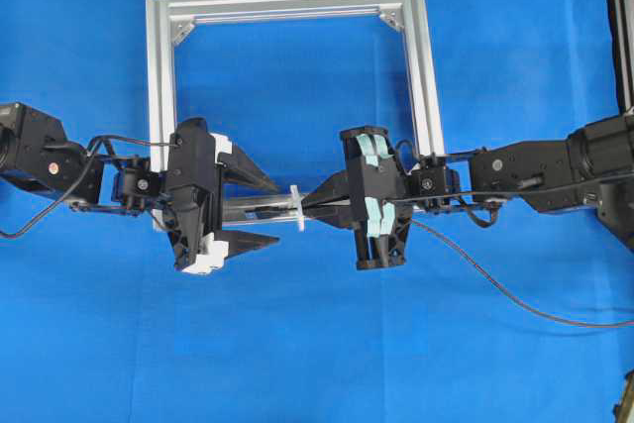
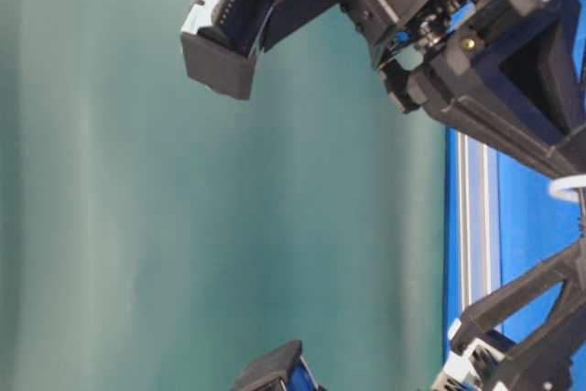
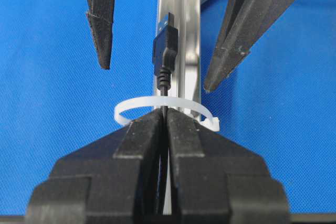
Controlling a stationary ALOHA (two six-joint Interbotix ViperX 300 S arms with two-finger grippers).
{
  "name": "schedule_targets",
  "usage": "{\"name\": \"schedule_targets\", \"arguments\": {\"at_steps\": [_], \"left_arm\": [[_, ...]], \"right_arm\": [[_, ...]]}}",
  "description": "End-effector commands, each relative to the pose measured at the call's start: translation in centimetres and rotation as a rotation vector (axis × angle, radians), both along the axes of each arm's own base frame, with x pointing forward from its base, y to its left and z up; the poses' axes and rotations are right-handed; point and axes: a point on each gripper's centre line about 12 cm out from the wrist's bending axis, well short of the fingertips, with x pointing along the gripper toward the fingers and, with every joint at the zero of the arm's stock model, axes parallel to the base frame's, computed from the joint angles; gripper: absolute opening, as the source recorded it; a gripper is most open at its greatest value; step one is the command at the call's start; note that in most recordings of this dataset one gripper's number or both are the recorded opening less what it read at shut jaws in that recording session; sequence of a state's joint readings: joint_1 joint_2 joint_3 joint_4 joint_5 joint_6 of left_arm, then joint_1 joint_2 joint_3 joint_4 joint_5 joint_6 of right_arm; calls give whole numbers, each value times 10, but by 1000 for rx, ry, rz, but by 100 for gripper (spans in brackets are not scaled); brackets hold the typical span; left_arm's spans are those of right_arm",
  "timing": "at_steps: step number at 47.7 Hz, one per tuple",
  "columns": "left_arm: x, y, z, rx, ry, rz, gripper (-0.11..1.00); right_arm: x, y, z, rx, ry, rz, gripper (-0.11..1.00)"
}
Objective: Insert the wire through the string loop located in the center.
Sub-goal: 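Close the left gripper on the USB plug beyond the loop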
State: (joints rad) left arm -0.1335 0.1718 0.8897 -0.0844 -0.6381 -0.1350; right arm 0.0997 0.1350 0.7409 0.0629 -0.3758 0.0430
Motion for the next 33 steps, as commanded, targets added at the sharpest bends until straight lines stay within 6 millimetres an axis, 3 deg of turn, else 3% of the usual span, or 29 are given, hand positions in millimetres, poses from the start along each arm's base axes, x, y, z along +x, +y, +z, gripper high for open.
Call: {"name": "schedule_targets", "arguments": {"at_steps": [1,5,16,33], "left_arm": [[6,-1,12,-10,-41,2,89],[6,-1,13,-22,-44,7,75],[3,0,10,-25,-30,10,9],[3,0,10,-24,-24,10,7]], "right_arm": [[3,1,9,0,-29,3,-2],[4,1,10,1,-31,3,-2],[3,1,9,0,-29,3,-2],[3,1,9,0,-28,3,-2]]}}
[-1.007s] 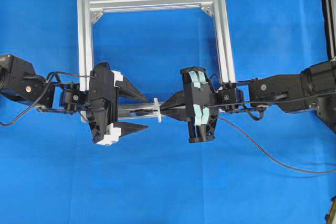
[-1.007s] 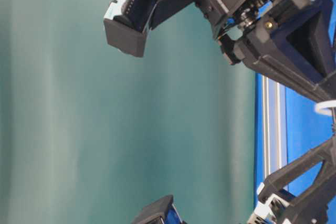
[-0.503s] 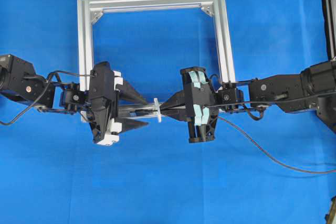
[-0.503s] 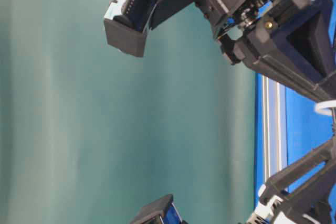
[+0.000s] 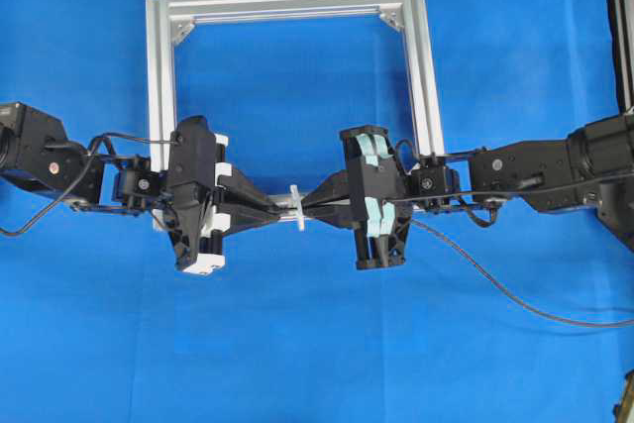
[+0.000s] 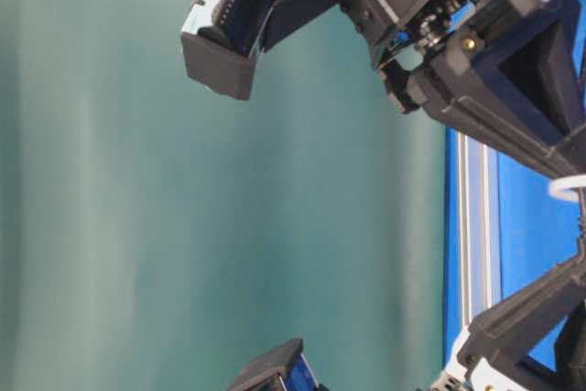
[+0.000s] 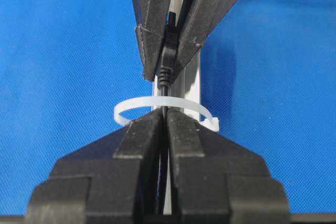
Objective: Insert the wire through the string loop located in the center.
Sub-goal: 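Close the left gripper on the USB plug beyond the loop, then open the right gripper and pull the cable leftward through the loop with the left gripper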
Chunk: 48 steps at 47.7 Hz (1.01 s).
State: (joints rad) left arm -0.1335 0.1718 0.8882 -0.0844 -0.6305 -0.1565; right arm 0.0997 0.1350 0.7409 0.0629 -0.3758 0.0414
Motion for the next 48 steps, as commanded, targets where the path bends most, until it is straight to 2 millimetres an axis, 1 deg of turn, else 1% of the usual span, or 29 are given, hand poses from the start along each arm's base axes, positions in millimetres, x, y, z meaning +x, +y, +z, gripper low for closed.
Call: {"name": "schedule_targets", "arguments": {"at_steps": [1,11,13,15,18,21,24,29,32,45,48], "left_arm": [[3,0,10,-5,-32,1,7],[3,-1,10,-5,-32,0,7],[3,0,10,-5,-32,1,7],[3,-1,10,-3,-32,-1,7],[3,0,10,-2,-32,0,7],[3,0,10,-2,-32,0,7],[2,0,10,-2,-31,0,7],[2,0,10,-2,-32,0,7],[2,0,10,-2,-32,0,7],[2,0,10,2,-31,-2,7],[-1,0,11,4,-31,-2,7]], "right_arm": [[3,1,9,1,-25,3,-2],[2,1,7,2,-9,3,-2],[2,1,7,3,-9,2,0],[2,1,7,5,-9,1,4],[2,1,7,5,-9,1,16],[2,1,7,7,-9,-1,33],[2,1,7,7,-7,-1,53],[2,1,7,7,-4,-1,84],[2,1,7,7,-4,0,95],[3,1,7,7,-3,0,96],[3,0,7,7,-3,-2,96]]}}
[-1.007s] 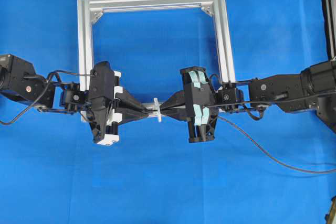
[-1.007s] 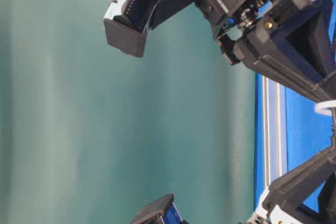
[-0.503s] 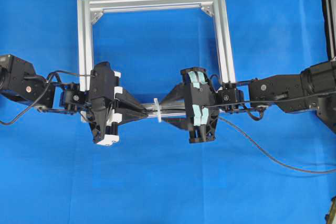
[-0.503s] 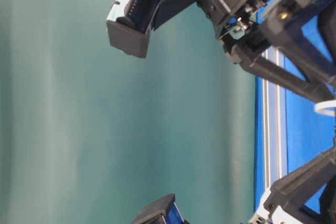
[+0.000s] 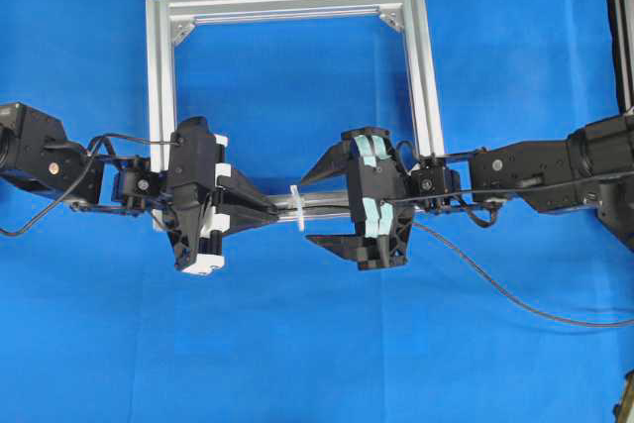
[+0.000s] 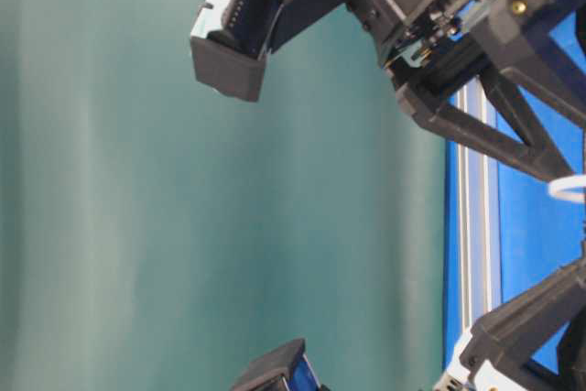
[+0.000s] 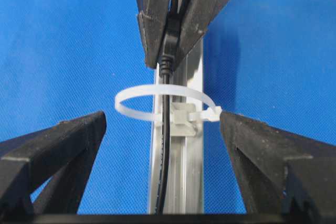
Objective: Insert the wire through the string loop located in the center.
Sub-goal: 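Open the right gripper and pull the cable leftward through the loop with the left gripper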
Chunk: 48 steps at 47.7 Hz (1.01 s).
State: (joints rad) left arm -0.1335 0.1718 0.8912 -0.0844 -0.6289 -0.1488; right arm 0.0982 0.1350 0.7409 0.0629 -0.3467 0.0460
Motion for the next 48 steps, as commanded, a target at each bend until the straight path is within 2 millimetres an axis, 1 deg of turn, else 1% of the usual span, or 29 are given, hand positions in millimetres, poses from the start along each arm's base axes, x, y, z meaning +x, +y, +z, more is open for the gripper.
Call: {"name": "schedule_targets", "arguments": {"at_steps": [1,6,9,16,20,31,39,48], "left_arm": [[0,0,13,-4,-38,1,7],[-8,1,18,-5,-44,-1,7],[-16,2,20,-4,-44,-2,7],[-44,6,23,-4,-35,-1,7],[-64,8,22,-4,-27,0,7],[-105,5,21,-5,-36,-31,7],[-126,6,17,-6,-23,-40,7],[-143,9,16,-5,-13,-41,7]], "right_arm": [[4,1,11,4,-32,1,96],[4,2,11,4,-29,2,96],[4,2,13,5,-29,3,96],[2,2,18,6,-30,5,96],[1,3,21,6,-29,7,96],[-1,6,24,6,-24,15,96],[-2,6,25,6,-23,15,96],[-2,6,24,6,-10,16,96]]}}
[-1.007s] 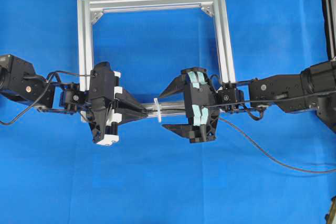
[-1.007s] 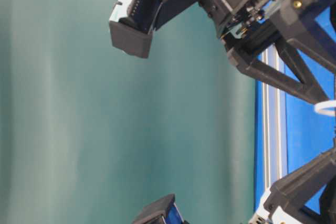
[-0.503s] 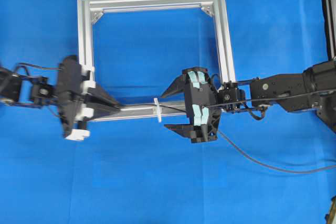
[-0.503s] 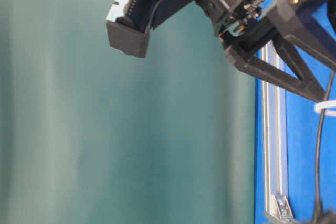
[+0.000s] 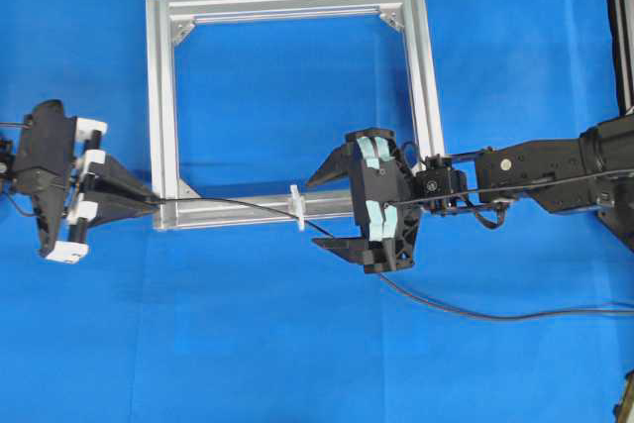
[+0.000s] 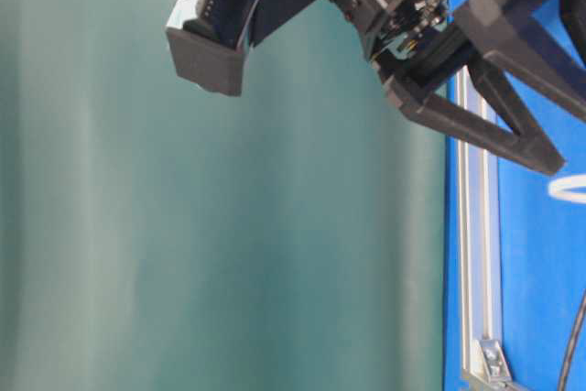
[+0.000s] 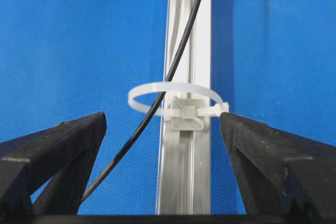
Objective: Insert the wire through the string loop located in the center.
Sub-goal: 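Open the right gripper and pull the cable leftward through the loop with the left gripper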
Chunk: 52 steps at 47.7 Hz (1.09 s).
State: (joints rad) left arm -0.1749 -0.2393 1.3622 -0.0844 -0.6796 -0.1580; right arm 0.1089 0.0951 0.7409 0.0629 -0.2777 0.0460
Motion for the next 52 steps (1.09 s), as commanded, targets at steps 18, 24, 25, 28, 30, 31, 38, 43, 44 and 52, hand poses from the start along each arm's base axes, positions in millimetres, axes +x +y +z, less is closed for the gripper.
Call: {"name": "schedule_targets", "arguments": {"at_steps": [18,24,25,28,30,31,38,43,44,52], "left_arm": [[-20,2,6,-4,-32,-6,7],[-21,2,4,-4,-12,-6,8],[-21,3,4,-5,-7,-5,10],[-20,2,3,-3,4,-7,24],[-20,2,2,-4,11,-6,37],[-21,2,2,-3,14,-6,43],[-20,4,1,0,25,1,84],[-20,6,1,-1,29,11,90],[-20,5,1,-1,29,9,89],[-16,5,5,-5,16,11,90]], "right_arm": [[3,2,15,5,-40,3,96],[2,1,15,6,-38,2,96],[2,2,15,6,-40,4,96],[2,2,15,5,-40,3,96],[2,2,15,5,-38,4,96],[2,2,15,5,-40,3,96],[2,3,15,6,-38,5,96],[2,3,15,5,-38,8,96],[2,3,15,6,-38,7,96],[2,3,17,9,-39,6,96]]}}
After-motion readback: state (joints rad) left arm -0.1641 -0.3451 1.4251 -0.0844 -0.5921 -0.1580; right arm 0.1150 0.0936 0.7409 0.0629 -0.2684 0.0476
